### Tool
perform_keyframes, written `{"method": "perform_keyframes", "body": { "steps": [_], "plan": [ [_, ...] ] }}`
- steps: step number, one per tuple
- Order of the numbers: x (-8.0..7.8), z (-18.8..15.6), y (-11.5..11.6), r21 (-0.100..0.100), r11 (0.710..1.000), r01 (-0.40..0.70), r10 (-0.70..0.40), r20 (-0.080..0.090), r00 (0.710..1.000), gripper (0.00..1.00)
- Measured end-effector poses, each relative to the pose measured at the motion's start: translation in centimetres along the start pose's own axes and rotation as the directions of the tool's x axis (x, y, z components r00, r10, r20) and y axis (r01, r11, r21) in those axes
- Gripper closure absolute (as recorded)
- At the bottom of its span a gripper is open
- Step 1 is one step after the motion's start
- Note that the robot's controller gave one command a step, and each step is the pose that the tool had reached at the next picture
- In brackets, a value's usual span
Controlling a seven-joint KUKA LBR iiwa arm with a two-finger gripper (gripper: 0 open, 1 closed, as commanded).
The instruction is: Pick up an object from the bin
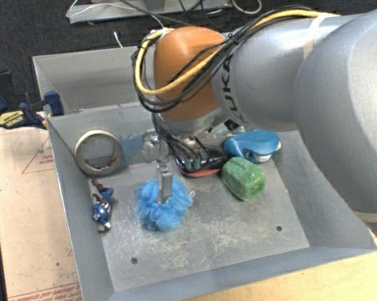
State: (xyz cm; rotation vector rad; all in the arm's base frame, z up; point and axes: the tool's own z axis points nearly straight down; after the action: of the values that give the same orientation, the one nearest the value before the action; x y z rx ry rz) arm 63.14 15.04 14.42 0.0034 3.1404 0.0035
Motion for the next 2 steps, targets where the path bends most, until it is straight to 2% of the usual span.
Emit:
{"method": "perform_keyframes", "body": {
  "steps": [1,2],
  "plan": [
    [2.1,0.1,-0.3,-0.001,0.986,0.164,-0.164,0.000,0.986,0.00],
    [5.3,6.9,2.5,-0.002,0.993,0.118,-0.118,-0.005,0.993,0.00]
  ]
}}
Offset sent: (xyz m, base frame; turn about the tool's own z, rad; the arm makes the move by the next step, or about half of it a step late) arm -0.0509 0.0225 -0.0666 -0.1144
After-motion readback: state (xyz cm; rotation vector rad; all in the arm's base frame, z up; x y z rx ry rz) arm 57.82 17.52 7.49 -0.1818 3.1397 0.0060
